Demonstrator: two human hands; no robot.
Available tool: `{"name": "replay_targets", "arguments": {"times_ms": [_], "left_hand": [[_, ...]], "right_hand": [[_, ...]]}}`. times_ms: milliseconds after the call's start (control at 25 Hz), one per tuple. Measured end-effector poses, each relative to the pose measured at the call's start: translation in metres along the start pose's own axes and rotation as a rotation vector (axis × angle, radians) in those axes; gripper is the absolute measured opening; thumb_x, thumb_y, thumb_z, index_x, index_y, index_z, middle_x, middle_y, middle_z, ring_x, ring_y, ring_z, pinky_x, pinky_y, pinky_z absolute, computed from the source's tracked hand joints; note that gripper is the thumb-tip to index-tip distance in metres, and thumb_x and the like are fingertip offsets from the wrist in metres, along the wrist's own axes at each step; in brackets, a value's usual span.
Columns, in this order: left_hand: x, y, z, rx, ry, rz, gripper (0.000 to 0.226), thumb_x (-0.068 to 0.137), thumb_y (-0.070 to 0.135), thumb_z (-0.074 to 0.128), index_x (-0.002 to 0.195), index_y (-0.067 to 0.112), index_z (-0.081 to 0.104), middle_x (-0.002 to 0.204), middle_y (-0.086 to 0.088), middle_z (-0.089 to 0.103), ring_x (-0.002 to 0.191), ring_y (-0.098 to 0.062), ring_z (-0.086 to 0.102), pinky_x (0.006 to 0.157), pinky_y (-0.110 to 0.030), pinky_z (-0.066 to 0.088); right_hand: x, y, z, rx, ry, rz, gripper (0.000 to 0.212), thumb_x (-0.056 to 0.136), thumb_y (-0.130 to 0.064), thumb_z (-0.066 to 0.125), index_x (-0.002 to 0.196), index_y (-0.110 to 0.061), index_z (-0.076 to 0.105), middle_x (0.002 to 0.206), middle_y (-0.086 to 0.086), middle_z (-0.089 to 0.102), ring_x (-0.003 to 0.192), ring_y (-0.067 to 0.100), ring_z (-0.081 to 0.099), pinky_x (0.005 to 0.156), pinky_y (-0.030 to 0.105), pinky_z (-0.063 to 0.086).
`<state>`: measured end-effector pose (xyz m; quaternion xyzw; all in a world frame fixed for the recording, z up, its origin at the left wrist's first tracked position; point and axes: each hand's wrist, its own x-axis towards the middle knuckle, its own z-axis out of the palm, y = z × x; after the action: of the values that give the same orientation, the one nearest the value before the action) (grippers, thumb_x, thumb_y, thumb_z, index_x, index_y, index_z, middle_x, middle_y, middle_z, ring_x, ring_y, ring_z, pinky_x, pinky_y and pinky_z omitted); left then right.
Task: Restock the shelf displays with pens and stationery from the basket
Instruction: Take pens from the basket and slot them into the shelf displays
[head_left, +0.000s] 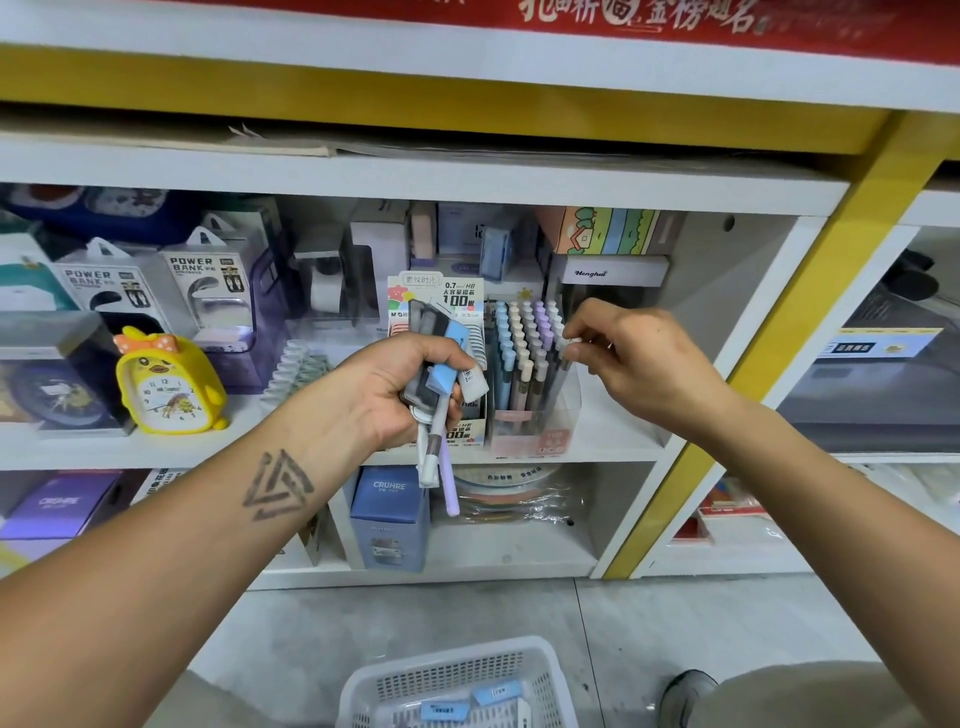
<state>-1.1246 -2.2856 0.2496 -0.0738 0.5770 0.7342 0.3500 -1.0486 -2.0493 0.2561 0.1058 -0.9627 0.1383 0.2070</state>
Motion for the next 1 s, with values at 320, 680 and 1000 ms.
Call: {"name": "replay_targets", "arguments": {"times_ms": [320, 680, 1000], "left_hand": [[-0.001, 0.002, 0.0, -0.017, -0.001, -0.001, 0.018, 0.075, -0.005, 0.066, 0.09, 0.003, 0.06, 0.07, -0.013, 0.06, 0.043, -0.019, 0.052, 0.045, -0.026, 0.045], [0.0, 0.003, -0.002, -0.014, -0.001, -0.005, 0.024, 0.074, -0.004, 0.067, 0.096, 0.001, 0.062, 0.088, -0.018, 0.063, 0.053, -0.02, 0.052, 0.046, -0.026, 0.046], [-0.001, 0.005, -0.003, -0.014, 0.001, 0.001, 0.024, 0.074, -0.004, 0.067, 0.097, 0.002, 0.062, 0.092, -0.019, 0.065, 0.052, -0.02, 0.053, 0.047, -0.026, 0.046]], "right_hand": [[-0.001, -0.002, -0.001, 0.028, 0.016, 0.017, 0.004, 0.096, -0.02, 0.064, 0.098, -0.018, 0.061, 0.079, -0.003, 0.067, 0.074, 0.019, 0.061, 0.066, 0.038, 0.052], [0.001, -0.016, 0.01, 0.036, 0.02, -0.07, 0.006, 0.096, -0.021, 0.065, 0.1, -0.017, 0.064, 0.085, 0.0, 0.072, 0.078, 0.023, 0.066, 0.068, 0.042, 0.054], [0.001, -0.023, 0.017, 0.082, 0.057, -0.107, 0.006, 0.094, -0.017, 0.067, 0.098, -0.013, 0.064, 0.08, 0.002, 0.07, 0.073, 0.026, 0.065, 0.065, 0.044, 0.053]]}}
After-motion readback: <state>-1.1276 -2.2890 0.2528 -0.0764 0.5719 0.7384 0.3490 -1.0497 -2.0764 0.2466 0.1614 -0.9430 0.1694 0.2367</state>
